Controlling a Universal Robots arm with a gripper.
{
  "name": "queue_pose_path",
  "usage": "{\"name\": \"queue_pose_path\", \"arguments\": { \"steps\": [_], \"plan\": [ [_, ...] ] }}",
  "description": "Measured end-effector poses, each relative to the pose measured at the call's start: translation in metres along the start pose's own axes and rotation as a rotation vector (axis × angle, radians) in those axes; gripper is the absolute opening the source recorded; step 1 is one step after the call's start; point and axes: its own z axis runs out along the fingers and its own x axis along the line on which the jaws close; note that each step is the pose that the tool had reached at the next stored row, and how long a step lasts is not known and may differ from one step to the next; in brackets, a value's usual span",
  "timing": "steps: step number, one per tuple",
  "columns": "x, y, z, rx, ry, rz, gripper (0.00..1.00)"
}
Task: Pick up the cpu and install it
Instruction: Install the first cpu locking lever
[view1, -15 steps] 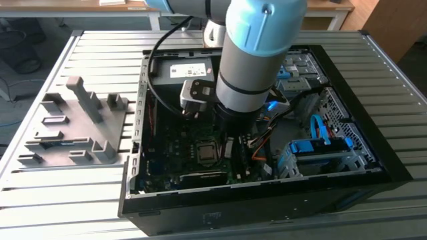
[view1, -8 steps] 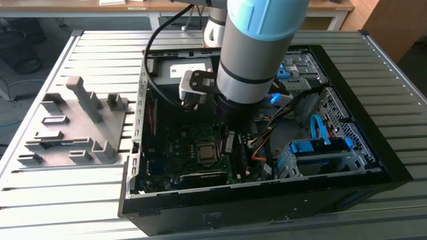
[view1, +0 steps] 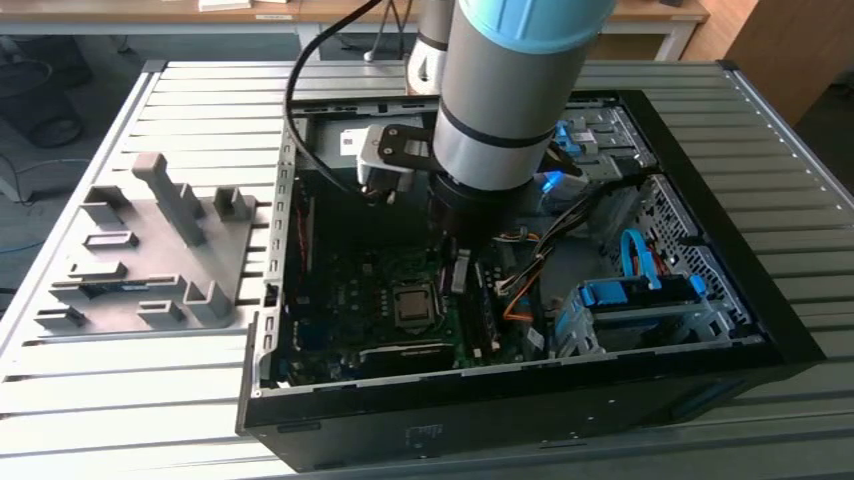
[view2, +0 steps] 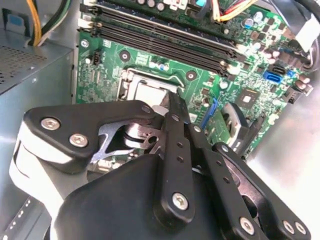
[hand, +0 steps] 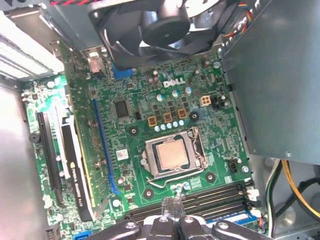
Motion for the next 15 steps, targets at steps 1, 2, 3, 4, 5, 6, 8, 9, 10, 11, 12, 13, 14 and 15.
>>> {"name": "queue_pose_path", "arguments": {
  "steps": [1, 2, 3, 4, 5, 6, 8, 9, 10, 11, 12, 13, 14, 15],
  "plan": [
    [-0.0018, 0.0004, -0.0001, 0.0000, 0.0000, 0.000, 0.10],
    [-0.0037, 0.0008, -0.0001, 0.0000, 0.0000, 0.000, 0.10],
    [-0.0053, 0.0012, -0.0003, 0.0000, 0.0000, 0.000, 0.10],
    [-0.0065, 0.0015, -0.0011, 0.0000, 0.0001, 0.000, 0.10],
    [-0.0074, 0.0018, -0.0026, 0.0000, 0.0001, 0.000, 0.10],
    [-0.0080, 0.0020, -0.0045, 0.0000, 0.0004, 0.000, 0.10],
    [-0.0089, 0.0024, -0.0077, 0.0000, 0.0001, 0.000, 0.10],
    [-0.0091, 0.0026, -0.0096, 0.0000, 0.0002, 0.000, 0.10],
    [-0.0094, 0.0030, -0.0138, 0.0000, 0.0003, 0.000, 0.10],
    [-0.0094, 0.0030, -0.0140, 0.0000, 0.0000, 0.000, 0.10],
    [-0.0094, 0.0030, -0.0141, 0.0000, 0.0000, 0.000, 0.10],
    [-0.0094, 0.0030, -0.0140, 0.0000, -0.0001, 0.000, 0.10],
    [-0.0094, 0.0030, -0.0141, 0.0000, 0.0000, 0.000, 0.10],
    [-0.0094, 0.0030, -0.0141, 0.0000, -0.0001, 0.000, 0.10]
  ]
}}
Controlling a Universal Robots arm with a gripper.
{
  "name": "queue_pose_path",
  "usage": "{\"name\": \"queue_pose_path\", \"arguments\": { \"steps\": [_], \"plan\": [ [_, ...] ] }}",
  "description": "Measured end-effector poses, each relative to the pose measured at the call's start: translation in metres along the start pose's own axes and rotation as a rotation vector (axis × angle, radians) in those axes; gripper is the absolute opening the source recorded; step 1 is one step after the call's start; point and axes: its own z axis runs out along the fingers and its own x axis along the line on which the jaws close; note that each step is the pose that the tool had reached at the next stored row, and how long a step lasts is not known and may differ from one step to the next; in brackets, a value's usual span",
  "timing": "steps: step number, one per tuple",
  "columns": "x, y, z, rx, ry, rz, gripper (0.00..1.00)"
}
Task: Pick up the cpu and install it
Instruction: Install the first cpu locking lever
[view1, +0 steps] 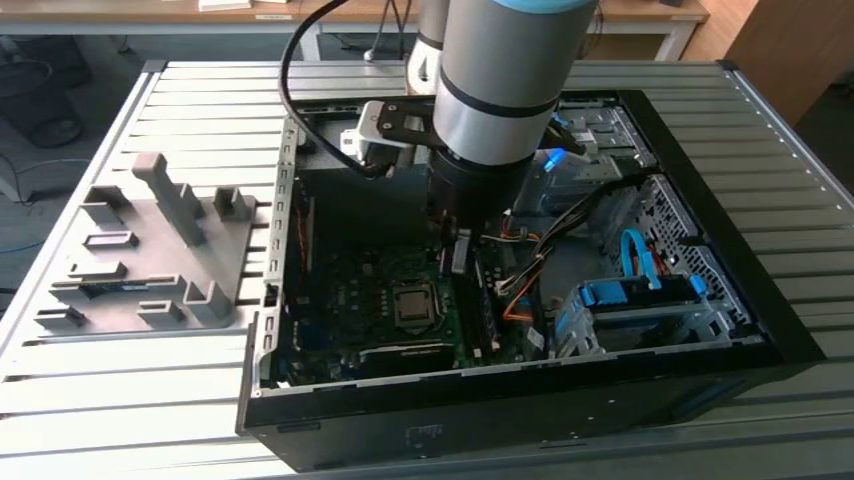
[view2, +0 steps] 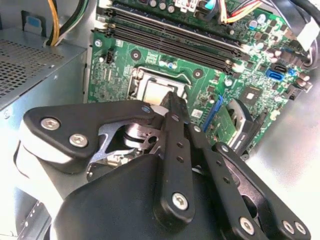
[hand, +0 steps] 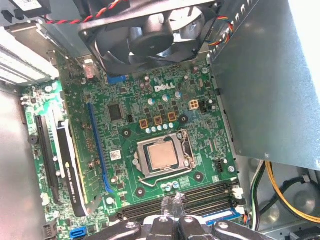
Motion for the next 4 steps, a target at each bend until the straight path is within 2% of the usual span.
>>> {"name": "queue_pose_path", "arguments": {
  "steps": [4],
  "plan": [
    [0.0000, 0.0000, -0.0002, 0.0000, 0.0001, 0.000, 0.10]
  ]
}}
